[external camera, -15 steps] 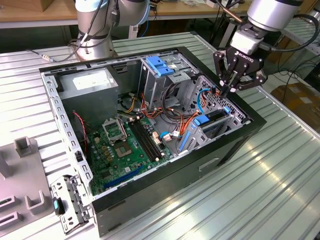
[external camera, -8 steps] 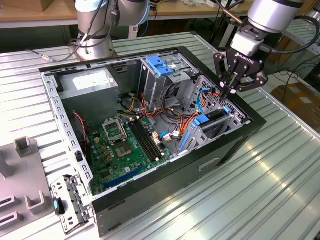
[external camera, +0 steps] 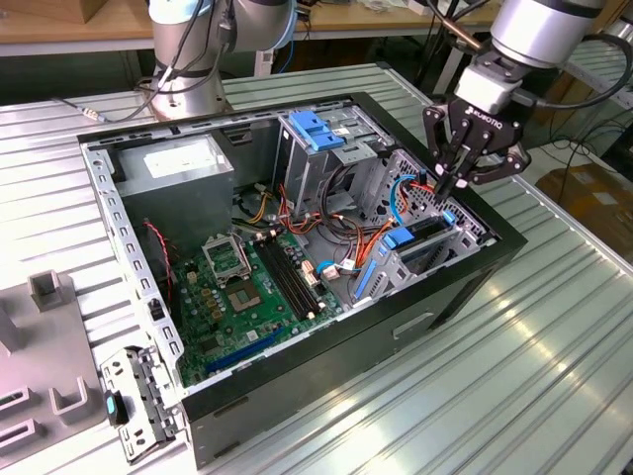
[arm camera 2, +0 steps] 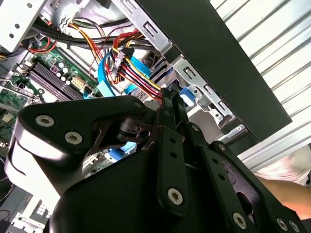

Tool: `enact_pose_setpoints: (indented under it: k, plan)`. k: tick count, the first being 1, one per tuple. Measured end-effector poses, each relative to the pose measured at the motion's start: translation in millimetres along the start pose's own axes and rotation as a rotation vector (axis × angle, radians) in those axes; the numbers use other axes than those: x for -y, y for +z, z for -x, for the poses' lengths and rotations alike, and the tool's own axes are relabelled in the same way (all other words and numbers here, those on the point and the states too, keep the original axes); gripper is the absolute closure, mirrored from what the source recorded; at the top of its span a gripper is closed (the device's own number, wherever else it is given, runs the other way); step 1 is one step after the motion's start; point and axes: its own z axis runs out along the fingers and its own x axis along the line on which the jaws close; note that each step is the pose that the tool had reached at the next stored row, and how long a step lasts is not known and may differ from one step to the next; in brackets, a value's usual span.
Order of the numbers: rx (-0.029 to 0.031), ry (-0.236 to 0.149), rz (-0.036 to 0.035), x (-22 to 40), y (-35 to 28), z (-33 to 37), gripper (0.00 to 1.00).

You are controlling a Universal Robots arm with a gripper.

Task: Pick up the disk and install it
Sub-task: 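Insert the first disk wire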

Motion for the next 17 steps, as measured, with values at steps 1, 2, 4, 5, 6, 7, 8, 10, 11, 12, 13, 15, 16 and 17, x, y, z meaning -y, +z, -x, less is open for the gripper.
enact_pose_setpoints:
  k: [1,2,4,5,6,7,8,10,11,12,13,15,16,17]
  plan:
    - [0.0004,0.023,0.0007,-0.1,0.2,0.0,0.84]
    - [0.0009,0.041,0.0011,-0.1,0.4,0.1,0.84]
    - [0.0016,0.054,0.0014,-1.1,1.0,0.4,0.84]
    - [0.0014,0.054,0.0015,-1.9,0.9,0.6,0.84]
    - [0.0013,0.054,0.0015,-2.8,0.9,0.8,0.84]
    - [0.0013,0.055,0.0015,-4.0,0.9,1.1,0.84]
    - [0.0014,0.068,0.0018,-4.0,0.9,1.1,0.84]
    - [0.0018,0.085,0.0023,-4.1,1.0,1.2,0.84]
    - [0.0018,0.089,0.0024,-4.1,1.1,1.1,0.84]
    - [0.0017,0.090,0.0025,-4.1,1.2,1.0,0.84]
    - [0.0016,0.091,0.0025,-4.2,1.3,1.0,0.84]
    - [0.0020,0.092,0.0025,-4.4,1.7,1.0,0.84]
    - [0.0022,0.093,0.0025,-4.5,1.9,0.5,0.84]
    - [0.0019,0.094,0.0026,-4.7,1.8,-0.2,0.84]
